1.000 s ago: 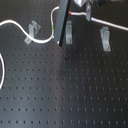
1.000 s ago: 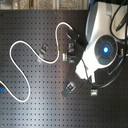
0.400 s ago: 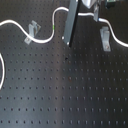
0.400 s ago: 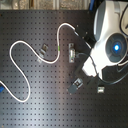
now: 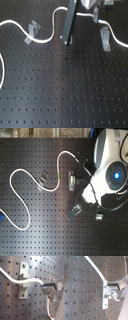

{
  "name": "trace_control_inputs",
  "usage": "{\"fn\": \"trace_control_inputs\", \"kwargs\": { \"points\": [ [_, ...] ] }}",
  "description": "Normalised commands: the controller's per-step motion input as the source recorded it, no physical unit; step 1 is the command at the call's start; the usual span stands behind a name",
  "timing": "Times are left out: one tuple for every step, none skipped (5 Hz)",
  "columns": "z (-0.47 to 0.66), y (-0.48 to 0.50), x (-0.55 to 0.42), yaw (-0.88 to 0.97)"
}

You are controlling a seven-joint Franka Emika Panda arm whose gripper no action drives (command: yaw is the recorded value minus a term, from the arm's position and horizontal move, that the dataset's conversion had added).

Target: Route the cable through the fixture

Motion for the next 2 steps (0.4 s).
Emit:
{"fn": "trace_control_inputs", "kwargs": {
  "points": [
    [0.34, -0.064, 0.055, 0.31],
    [0.28, -0.089, -0.081, 0.27]
  ]
}}
